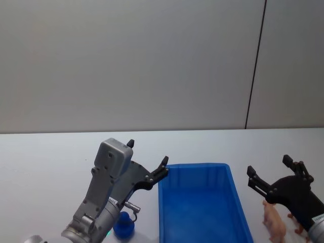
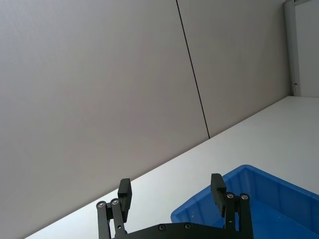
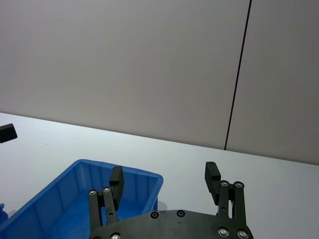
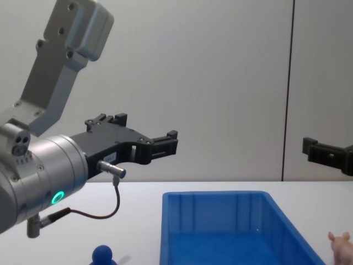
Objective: Pick up the two dolls from the table and place them into the box.
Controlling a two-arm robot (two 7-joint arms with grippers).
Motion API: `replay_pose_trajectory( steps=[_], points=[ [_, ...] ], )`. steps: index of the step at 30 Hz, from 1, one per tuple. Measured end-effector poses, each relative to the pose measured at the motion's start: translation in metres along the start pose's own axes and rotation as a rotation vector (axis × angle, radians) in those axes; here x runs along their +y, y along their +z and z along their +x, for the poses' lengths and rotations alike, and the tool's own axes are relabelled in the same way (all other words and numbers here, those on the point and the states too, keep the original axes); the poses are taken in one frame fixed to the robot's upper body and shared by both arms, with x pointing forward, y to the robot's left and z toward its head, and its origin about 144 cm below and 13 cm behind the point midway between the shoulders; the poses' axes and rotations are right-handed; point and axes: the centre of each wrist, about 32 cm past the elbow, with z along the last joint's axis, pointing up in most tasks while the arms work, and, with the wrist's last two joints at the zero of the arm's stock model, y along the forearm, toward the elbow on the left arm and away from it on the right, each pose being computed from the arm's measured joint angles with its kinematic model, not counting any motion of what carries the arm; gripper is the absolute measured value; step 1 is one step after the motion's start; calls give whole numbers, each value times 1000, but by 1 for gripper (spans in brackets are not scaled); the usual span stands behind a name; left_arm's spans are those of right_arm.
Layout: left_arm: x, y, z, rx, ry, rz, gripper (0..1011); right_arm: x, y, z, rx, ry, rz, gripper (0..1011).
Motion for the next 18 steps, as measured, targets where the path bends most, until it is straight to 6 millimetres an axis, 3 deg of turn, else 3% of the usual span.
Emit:
replay_pose_trajectory(
  steps=[18],
  points=[
    [0,0,0,0,0,0,1001,0,0,0,0,0,0,1001]
  ],
)
